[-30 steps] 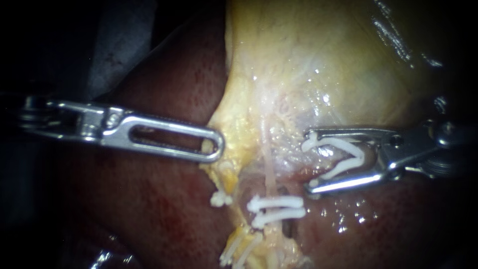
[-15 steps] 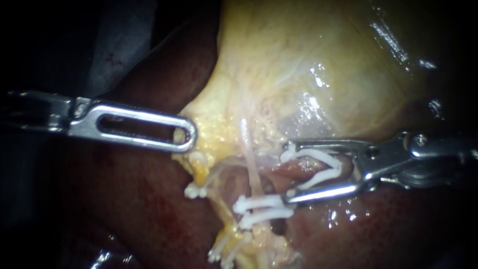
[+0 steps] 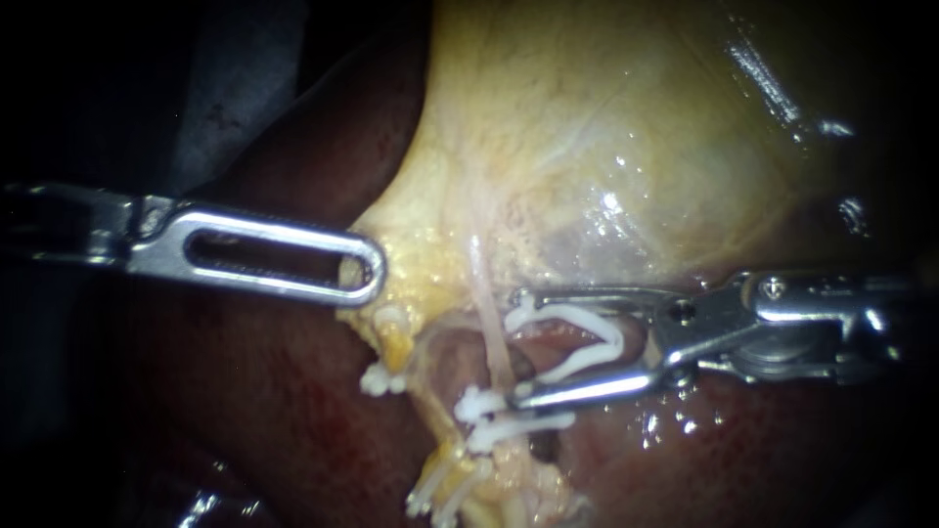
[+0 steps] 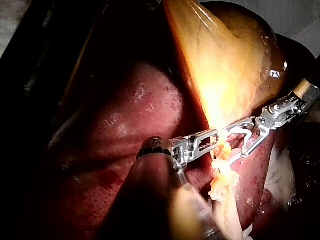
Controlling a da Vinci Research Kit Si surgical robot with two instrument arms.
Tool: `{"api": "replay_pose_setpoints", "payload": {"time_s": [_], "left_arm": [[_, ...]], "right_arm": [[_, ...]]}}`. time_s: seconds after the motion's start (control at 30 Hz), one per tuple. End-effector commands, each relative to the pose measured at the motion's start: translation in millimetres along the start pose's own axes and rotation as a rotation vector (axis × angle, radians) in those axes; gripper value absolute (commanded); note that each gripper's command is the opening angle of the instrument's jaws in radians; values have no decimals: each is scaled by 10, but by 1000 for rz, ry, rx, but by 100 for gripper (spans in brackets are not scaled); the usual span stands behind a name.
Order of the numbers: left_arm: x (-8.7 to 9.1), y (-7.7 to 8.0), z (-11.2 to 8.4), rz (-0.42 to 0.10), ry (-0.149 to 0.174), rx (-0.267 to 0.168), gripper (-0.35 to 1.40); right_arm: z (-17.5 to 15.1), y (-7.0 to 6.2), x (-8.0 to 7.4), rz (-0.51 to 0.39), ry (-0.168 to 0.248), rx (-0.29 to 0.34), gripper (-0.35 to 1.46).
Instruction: Clipping third clip right tube
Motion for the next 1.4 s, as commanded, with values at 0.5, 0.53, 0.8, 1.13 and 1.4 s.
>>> {"api": "replay_pose_setpoints", "payload": {"time_s": [0.5, 0.53, 0.8, 1.13, 1.4], "left_arm": [[2, -3, 1, -1, -2, -2, -35], [2, -3, 1, -1, -2, -2, -35], [2, -4, 2, -1, -3, -3, -35], [2, -4, 2, -1, -3, -3, -35], [2, -4, 2, -1, -3, -3, -35]], "right_arm": [[29, 22, -6, 0, -8, 15, 58], [33, 23, -7, 4, -9, 17, 58], [54, 24, -6, -3, -16, 30, 58], [56, 19, 1, 13, -15, 31, 52], [51, 20, 12, 20, -15, 37, 49]]}}
